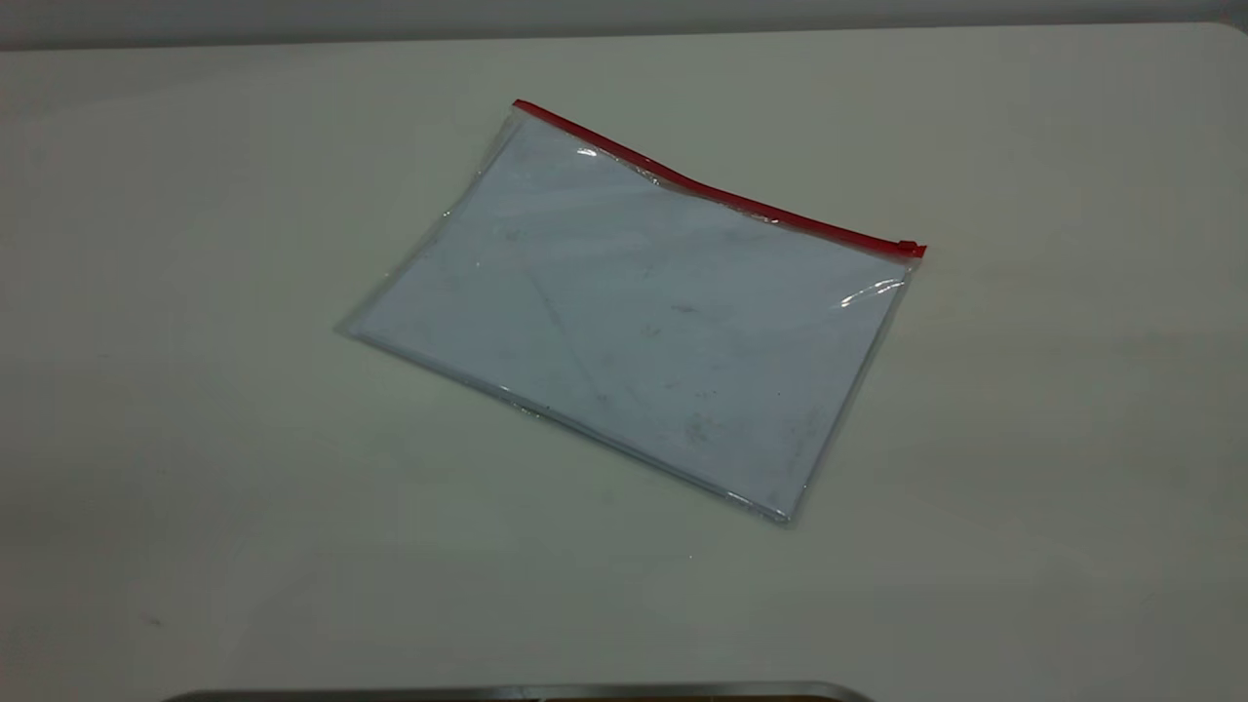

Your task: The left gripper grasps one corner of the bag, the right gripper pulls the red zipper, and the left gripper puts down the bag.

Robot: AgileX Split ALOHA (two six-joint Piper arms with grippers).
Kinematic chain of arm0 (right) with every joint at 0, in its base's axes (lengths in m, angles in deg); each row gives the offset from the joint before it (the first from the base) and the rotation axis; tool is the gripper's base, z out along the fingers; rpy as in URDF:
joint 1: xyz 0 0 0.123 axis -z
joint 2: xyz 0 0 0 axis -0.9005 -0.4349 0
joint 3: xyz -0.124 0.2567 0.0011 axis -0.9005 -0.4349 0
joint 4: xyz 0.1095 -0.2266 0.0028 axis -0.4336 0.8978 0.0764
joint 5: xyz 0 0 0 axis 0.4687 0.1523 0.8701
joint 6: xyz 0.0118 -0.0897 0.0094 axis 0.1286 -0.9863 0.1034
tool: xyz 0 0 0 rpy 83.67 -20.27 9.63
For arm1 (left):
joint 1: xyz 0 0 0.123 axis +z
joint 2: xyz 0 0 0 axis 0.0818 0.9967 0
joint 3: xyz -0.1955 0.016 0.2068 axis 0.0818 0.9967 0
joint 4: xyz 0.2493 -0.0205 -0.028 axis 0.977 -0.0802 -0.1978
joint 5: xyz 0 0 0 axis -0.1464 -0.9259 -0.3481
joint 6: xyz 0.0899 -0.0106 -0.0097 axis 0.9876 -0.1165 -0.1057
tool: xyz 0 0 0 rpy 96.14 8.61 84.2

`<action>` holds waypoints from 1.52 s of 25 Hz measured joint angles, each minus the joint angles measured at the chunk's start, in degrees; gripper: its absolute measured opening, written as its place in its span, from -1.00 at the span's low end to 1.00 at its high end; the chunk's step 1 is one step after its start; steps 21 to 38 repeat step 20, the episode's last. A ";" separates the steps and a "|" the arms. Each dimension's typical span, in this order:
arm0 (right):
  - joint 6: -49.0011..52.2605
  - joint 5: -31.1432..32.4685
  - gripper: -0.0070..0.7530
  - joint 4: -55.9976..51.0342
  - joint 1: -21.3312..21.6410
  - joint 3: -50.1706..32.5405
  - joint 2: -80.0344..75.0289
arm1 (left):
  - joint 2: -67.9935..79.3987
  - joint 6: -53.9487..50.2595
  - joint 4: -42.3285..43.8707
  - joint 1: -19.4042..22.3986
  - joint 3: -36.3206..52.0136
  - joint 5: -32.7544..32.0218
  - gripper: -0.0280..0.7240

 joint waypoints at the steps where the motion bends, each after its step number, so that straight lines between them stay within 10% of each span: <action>1: 0.00 0.00 -0.08 0.00 0.00 0.00 0.00 | 0.00 0.00 0.00 1.73 0.00 -0.05 0.31; 38: 0.00 0.00 -0.08 -0.09 0.00 0.00 0.00 | 0.00 0.07 0.00 4.11 0.00 -0.14 0.31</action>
